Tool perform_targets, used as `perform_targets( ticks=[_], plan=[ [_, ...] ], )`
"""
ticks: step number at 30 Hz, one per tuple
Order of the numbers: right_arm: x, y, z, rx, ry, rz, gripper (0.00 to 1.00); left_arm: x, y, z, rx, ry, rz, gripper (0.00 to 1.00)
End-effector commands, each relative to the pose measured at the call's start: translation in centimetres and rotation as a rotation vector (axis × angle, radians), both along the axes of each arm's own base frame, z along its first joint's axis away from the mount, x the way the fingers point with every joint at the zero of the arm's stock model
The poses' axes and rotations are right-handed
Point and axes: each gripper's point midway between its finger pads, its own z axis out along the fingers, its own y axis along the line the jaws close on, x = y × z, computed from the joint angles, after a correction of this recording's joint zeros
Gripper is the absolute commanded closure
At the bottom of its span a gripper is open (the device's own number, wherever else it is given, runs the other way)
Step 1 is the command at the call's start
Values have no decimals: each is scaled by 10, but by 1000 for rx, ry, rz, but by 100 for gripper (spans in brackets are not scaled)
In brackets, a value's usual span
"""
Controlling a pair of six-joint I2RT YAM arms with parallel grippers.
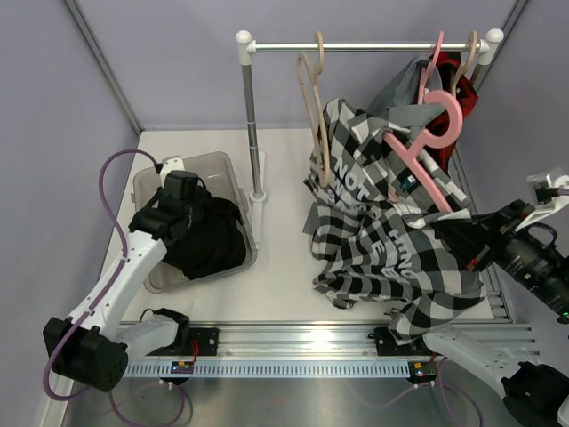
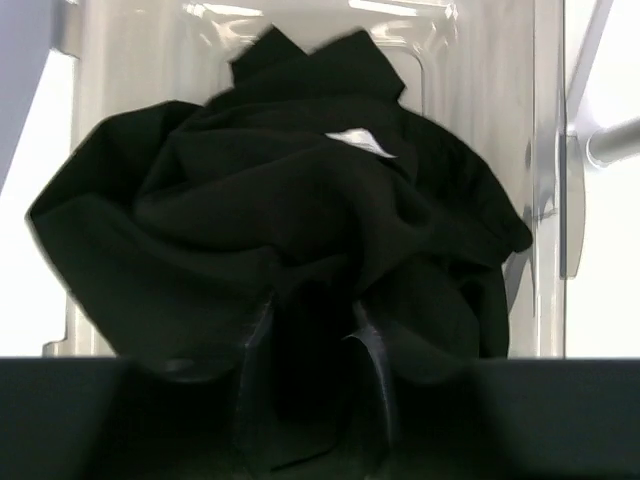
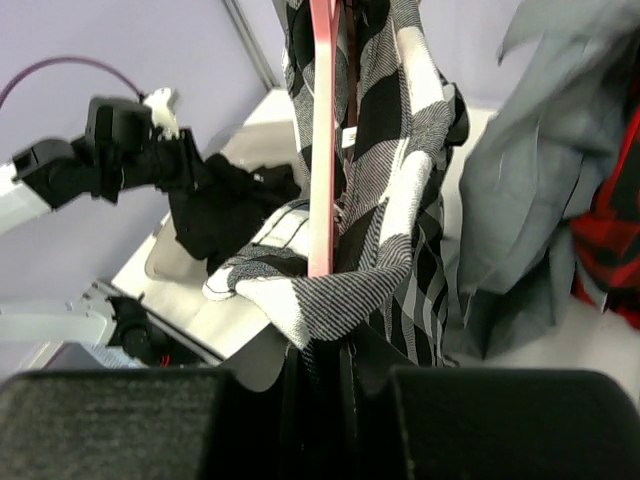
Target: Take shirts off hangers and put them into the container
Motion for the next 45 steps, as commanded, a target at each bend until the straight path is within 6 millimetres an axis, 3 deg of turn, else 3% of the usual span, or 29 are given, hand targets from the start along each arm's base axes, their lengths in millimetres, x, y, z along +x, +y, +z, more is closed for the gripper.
perform_targets(
  ticks=[1,5,6,7,9,11,13,14,15,25,30,31,38,45],
  plan=[
    [3,18,-26,-11,66,68,100,20,-22,11,-113,-75,-37,57],
    [-2,26,-57,-30,138,118,100,20,-53,59,-183,-184,-193,16],
    [-6,26,-60,-21,143,123,100,16,-63,81,-192,-242,-257,14],
    [-5,28,-67,-29,164,128,100,9,-88,109,-168,-300,-394,13],
    [-7,31,-75,-35,187,148,100,-8,-126,148,-210,-414,-595,13],
    [-8,36,-85,-43,215,176,100,-46,-170,198,-318,-588,-874,13],
    [-5,41,-94,-56,242,191,100,-85,-195,224,-389,-707,-1073,11],
    [-6,44,-95,-54,245,206,100,-100,-209,223,-427,-718,-1168,11],
    [-5,47,-96,-51,250,216,100,-106,-214,237,-453,-777,-1189,10],
    [1,70,-87,-15,257,302,100,-128,-297,241,-499,-742,-1387,14],
    [5,75,-89,-11,264,311,100,-128,-331,242,-480,-734,-1412,28],
    [5,75,-89,-10,263,310,100,-134,-334,251,-478,-754,-1428,29],
    [9,77,-99,-21,281,306,100,-136,-343,266,-480,-782,-1394,29],
    [9,81,-98,-11,279,322,100,-124,-354,267,-494,-744,-1323,31]
  ],
)
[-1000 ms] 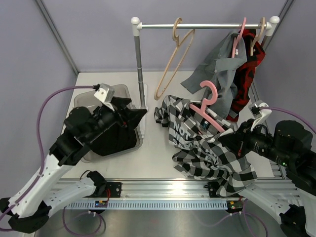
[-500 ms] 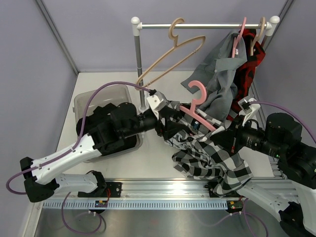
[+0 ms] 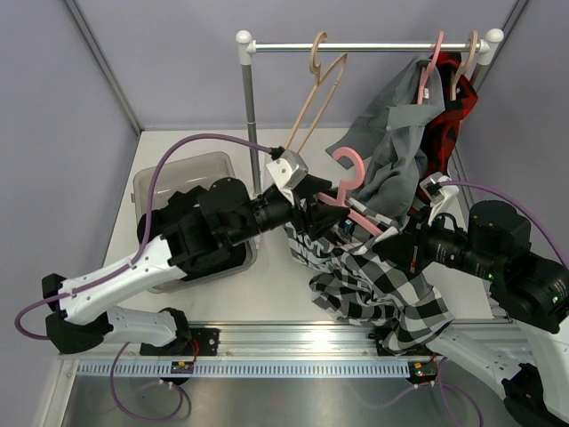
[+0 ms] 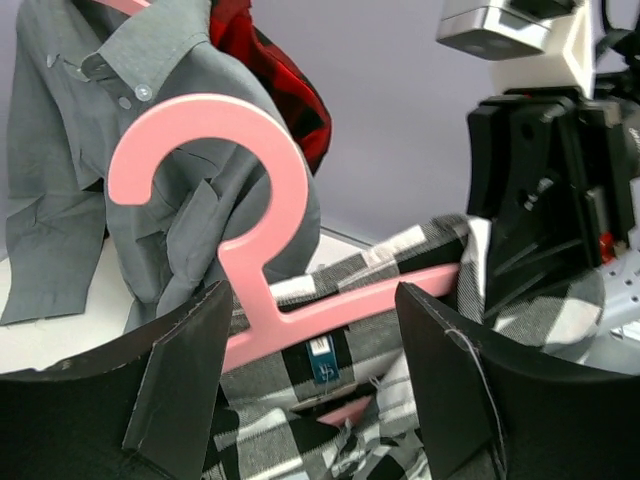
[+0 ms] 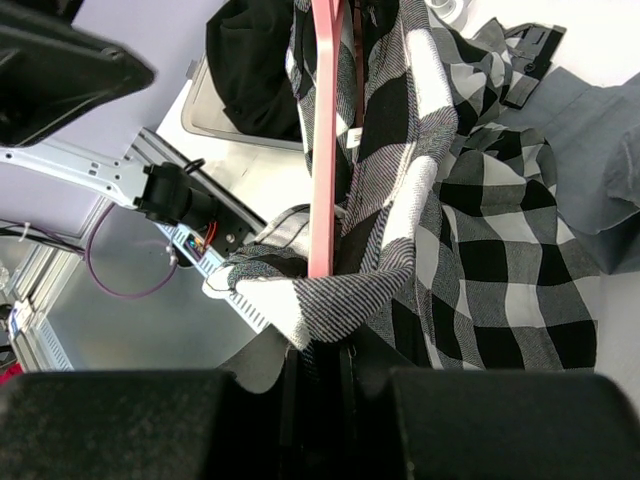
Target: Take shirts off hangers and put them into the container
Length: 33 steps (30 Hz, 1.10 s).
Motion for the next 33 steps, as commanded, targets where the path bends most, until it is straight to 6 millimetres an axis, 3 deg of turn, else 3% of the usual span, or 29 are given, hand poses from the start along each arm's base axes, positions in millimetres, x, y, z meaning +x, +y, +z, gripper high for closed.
perform_targets(
  ticks=[1,9,14,17,18,22,23,24,26,27,29,33],
  plan=[
    [3,10,26,79,-79,35,100,10,-4,24,-66,-4,65,31],
    [-4,9,40,97,-101,54,100,25,-19,13,-38,23,139,34],
    [-5,7,44,99,-112,52,100,42,-21,13,-18,58,242,48],
    [-7,8,45,99,-114,64,100,51,-24,13,-5,76,291,69],
    [-7,7,45,96,-114,63,100,55,-25,8,10,97,317,100],
    [-8,5,45,81,-132,66,100,58,-19,24,-21,115,384,100],
    [-9,3,48,82,-145,65,97,54,-15,36,-35,106,400,100],
    [-9,0,48,71,-152,57,74,57,-7,36,-12,104,455,100],
    [-11,-7,49,55,-163,33,59,55,2,54,-27,91,483,100],
    [-12,-11,48,43,-173,27,32,54,6,57,-27,89,484,100],
    [-15,-18,44,17,-174,11,1,49,17,76,-59,76,481,100],
    [-26,-29,34,-21,-194,18,0,46,32,91,-52,51,515,100]
  ],
)
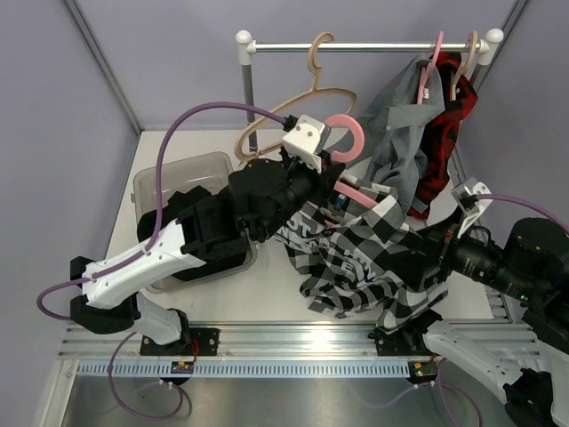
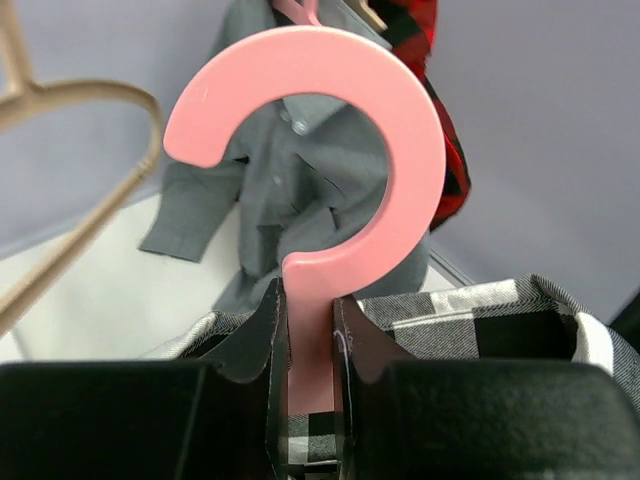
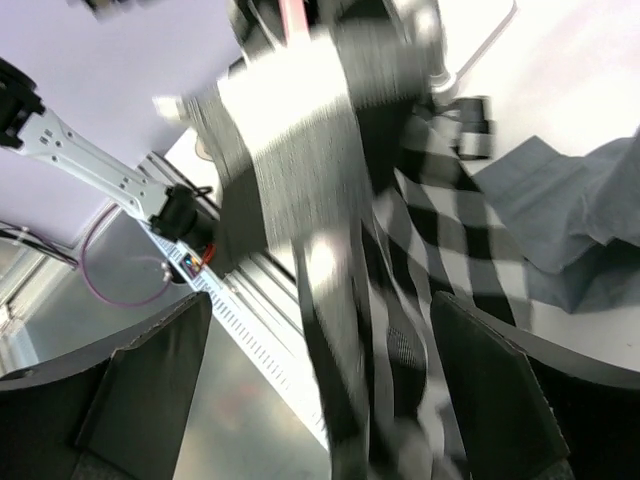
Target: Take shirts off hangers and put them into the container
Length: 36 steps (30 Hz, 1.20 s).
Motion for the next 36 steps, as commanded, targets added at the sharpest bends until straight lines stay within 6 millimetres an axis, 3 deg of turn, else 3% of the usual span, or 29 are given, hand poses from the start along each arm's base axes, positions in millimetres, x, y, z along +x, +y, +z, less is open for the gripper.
perform_targets(
  ticks=[1,8,10,11,12,13,18,22,24,26,28,30,31,33,36],
  plan=[
    [-12,-13,-9,-53,-31,5,1,-2,40,57,-104,-68,84,100],
    [-15,-33,-21,-76,-39,-77,1,-3,63,63,-94,-83,120,100],
    [-14,-37,-24,-85,-41,-97,8,-4,67,65,-100,-85,122,100],
    [-13,-38,-26,-93,-40,-106,19,-4,68,63,-93,-85,122,100],
    [-11,-38,-27,-103,-36,-107,46,-5,71,64,-98,-86,125,100],
    [-11,-38,-30,-109,-26,-106,57,-6,75,65,-101,-89,127,100],
    [-11,-39,-31,-102,-17,-120,99,-5,87,65,-90,-94,157,100],
    [-6,-46,-24,-84,-24,-182,100,-3,96,66,-95,-102,188,100],
    [-4,-60,-14,-61,-57,-267,100,3,107,64,-84,-108,252,100],
    [-1,-86,5,-21,-133,-400,100,7,130,75,-131,-136,333,100],
    [-12,-110,20,58,-197,-494,100,11,140,68,-115,-159,388,100],
    [-20,-127,30,122,-237,-563,100,14,166,82,-158,-193,480,100],
    [-22,-130,34,144,-252,-570,100,15,171,80,-137,-211,500,100],
    [-25,-126,32,150,-251,-543,100,11,189,95,-228,-222,525,100],
    [-16,-105,10,84,-178,-466,100,7,196,106,-283,-228,504,100]
  ],
)
